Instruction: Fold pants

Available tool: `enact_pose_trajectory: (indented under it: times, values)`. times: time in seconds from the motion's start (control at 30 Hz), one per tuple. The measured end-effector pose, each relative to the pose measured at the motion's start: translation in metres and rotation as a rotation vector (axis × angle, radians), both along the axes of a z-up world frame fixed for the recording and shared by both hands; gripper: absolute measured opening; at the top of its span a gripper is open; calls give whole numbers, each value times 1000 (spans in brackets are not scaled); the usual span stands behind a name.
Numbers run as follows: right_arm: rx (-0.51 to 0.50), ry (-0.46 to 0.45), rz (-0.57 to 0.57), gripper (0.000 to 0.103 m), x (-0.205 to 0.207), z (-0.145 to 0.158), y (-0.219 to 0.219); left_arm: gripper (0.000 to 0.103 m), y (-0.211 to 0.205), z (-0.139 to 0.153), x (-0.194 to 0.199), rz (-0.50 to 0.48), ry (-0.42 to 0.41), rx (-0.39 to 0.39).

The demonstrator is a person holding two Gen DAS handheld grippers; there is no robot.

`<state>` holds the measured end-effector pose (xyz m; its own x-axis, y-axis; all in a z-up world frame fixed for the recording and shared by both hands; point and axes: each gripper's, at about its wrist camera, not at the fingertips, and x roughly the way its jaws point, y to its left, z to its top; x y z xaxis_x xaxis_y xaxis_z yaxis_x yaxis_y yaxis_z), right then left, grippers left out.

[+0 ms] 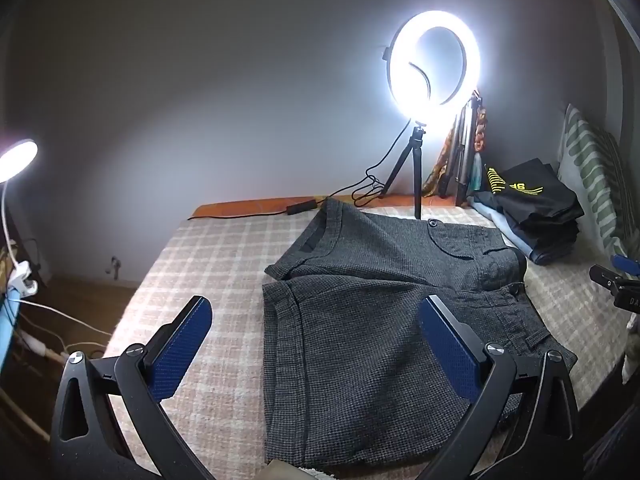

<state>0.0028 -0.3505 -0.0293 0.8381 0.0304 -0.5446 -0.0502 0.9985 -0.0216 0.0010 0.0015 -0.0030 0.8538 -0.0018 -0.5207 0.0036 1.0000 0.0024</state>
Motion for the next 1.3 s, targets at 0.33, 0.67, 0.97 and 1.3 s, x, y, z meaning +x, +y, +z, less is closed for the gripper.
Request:
enact_pose_trajectory:
  times: [0.33,0.67,0.97,1.3]
  values:
    - [-1,1,1,102,0,-1,1,103,0,3,1,-1,1,-3]
    - [3,3,3,102,1,-3,4,103,0,3,0,-2,-3,-2]
    - [6,3,4,102,1,-3,3,103,-1,3,1,-2,-3,0]
    - [10,5,5,102,2,-5,3,103,-1,3,0,0,-5,1]
